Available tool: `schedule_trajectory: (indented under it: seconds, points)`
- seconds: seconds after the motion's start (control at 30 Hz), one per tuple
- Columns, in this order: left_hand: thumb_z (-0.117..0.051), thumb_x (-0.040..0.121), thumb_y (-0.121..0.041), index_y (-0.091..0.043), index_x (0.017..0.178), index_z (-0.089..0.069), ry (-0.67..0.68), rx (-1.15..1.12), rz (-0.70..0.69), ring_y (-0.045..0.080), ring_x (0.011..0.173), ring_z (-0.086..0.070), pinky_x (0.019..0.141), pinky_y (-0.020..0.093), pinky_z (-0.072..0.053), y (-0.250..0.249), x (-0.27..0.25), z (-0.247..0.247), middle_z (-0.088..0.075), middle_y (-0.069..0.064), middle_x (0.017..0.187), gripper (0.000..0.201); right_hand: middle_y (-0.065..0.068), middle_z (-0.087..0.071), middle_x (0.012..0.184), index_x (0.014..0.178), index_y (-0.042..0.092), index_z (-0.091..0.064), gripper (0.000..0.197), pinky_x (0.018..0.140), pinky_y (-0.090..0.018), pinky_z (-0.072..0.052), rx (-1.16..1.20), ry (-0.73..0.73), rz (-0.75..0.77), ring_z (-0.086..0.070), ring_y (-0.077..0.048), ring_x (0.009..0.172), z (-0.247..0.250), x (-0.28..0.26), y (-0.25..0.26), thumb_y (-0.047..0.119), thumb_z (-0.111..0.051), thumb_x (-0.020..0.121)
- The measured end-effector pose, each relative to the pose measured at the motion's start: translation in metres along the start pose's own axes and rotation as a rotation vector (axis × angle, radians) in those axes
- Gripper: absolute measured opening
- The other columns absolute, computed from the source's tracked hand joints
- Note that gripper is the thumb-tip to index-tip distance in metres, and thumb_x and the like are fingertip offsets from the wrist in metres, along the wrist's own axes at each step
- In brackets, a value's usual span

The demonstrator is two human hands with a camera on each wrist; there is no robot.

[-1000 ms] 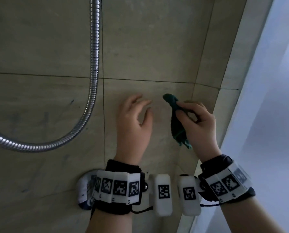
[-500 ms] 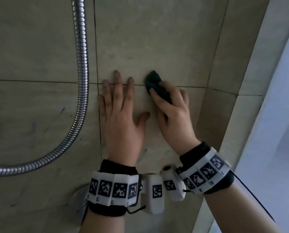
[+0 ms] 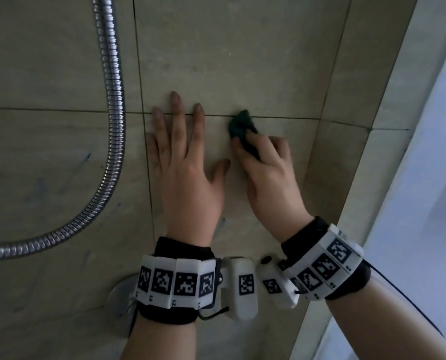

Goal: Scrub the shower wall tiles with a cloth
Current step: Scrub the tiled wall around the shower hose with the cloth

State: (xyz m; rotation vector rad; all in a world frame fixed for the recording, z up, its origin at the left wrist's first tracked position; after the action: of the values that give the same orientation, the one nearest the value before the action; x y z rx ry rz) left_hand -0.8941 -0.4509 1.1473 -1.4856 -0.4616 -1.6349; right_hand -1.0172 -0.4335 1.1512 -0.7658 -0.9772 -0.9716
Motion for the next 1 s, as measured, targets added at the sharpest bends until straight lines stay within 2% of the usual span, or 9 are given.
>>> schedule_trajectory:
  seconds: [0.07,0.2,0.37,0.43,0.53,0.67,0.77,0.9,1.0]
  points:
    - [-0.074,0.081,-0.028,-0.012,0.150,-0.027,0.004,-0.009,0.006,0.035,0.146,-0.005,0.118,0.039,0.001,-0.002,0.000,-0.001,-0.014,0.016,0.159,0.085,-0.021,-0.059,0.119,0.122,0.002,-0.063,0.044,0.075,-0.046,-0.046,-0.065,0.014,0.011,-0.041,-0.033,0.094,0.009,0.005,-0.011,0.002,-0.039,0.085]
    - [-0.074,0.081,-0.029,-0.012,0.151,-0.026,0.013,-0.023,0.025,0.037,0.146,-0.004,0.118,0.040,0.002,-0.003,0.000,-0.002,-0.013,0.015,0.159,0.087,-0.023,-0.057,0.115,0.125,0.001,-0.061,0.051,0.071,-0.048,-0.047,-0.151,-0.051,-0.203,-0.049,-0.043,0.088,0.027,0.014,-0.043,-0.003,-0.032,0.083]
    - [-0.074,0.080,-0.030,-0.013,0.151,-0.026,0.013,-0.017,0.038,0.037,0.146,-0.004,0.118,0.041,0.001,-0.003,-0.001,-0.003,-0.013,0.015,0.159,0.087,-0.028,-0.047,0.128,0.135,-0.006,-0.048,0.054,0.083,-0.045,-0.045,-0.241,-0.030,-0.443,-0.045,-0.045,0.108,0.026,0.004,-0.065,-0.015,-0.040,0.082]
    - [-0.073,0.081,-0.030,-0.013,0.151,-0.025,0.014,-0.018,0.050,0.037,0.146,-0.004,0.118,0.043,0.001,-0.005,-0.003,-0.005,-0.012,0.015,0.160,0.086,-0.031,-0.053,0.115,0.125,-0.013,-0.054,0.050,0.074,-0.048,-0.049,-0.248,-0.062,-0.368,-0.051,-0.048,0.094,0.020,-0.004,-0.056,-0.016,-0.042,0.077]
    - [-0.071,0.083,-0.032,-0.014,0.152,-0.023,0.007,-0.007,0.068,0.037,0.146,-0.004,0.117,0.044,0.003,-0.008,-0.005,-0.010,-0.012,0.015,0.160,0.086,-0.029,-0.058,0.107,0.118,-0.012,-0.059,0.046,0.066,-0.047,-0.052,-0.232,-0.051,-0.215,-0.054,-0.044,0.083,0.005,-0.023,-0.035,-0.006,-0.035,0.079]
    - [-0.070,0.083,-0.034,-0.013,0.152,-0.022,0.009,0.002,0.070,0.039,0.146,-0.005,0.116,0.048,0.001,-0.009,-0.005,-0.012,-0.012,0.016,0.159,0.086,-0.023,-0.060,0.113,0.120,-0.003,-0.063,0.048,0.066,-0.043,-0.049,-0.151,0.042,-0.035,-0.040,-0.033,0.089,0.001,-0.029,-0.018,-0.001,-0.037,0.080]
    - [-0.071,0.082,-0.033,-0.013,0.152,-0.022,0.010,-0.004,0.079,0.039,0.146,-0.005,0.116,0.048,0.001,-0.009,-0.005,-0.014,-0.012,0.016,0.159,0.087,-0.021,-0.061,0.116,0.121,0.004,-0.064,0.048,0.069,-0.044,-0.047,-0.190,0.083,0.046,-0.045,-0.035,0.093,0.012,-0.015,-0.023,0.003,-0.036,0.082]
    - [-0.072,0.081,-0.034,-0.014,0.152,-0.023,0.014,-0.014,0.082,0.039,0.146,-0.004,0.116,0.047,0.003,-0.009,-0.005,-0.015,-0.012,0.015,0.159,0.089,-0.023,-0.057,0.112,0.125,0.005,-0.061,0.055,0.063,-0.040,-0.042,-0.238,0.046,-0.178,-0.052,-0.042,0.086,0.023,0.007,-0.041,0.005,-0.028,0.081]
    - [-0.072,0.080,-0.035,-0.014,0.152,-0.024,0.012,-0.009,0.085,0.038,0.146,-0.004,0.117,0.048,0.001,-0.007,-0.006,-0.015,-0.012,0.014,0.160,0.088,-0.026,-0.049,0.124,0.133,0.001,-0.052,0.055,0.065,-0.046,-0.046,-0.270,0.042,-0.363,-0.048,-0.045,0.102,0.024,0.003,-0.048,0.000,-0.028,0.084]
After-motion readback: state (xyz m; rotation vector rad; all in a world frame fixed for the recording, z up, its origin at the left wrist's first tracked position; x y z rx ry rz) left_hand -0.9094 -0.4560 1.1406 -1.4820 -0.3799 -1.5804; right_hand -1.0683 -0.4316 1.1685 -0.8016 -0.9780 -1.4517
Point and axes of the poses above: each hand's wrist, its own x-axis towards the middle knuckle, its own z-axis out of the back of the hand, y = z × x, the point moved 6 cm from there along x, towards the middle knuckle
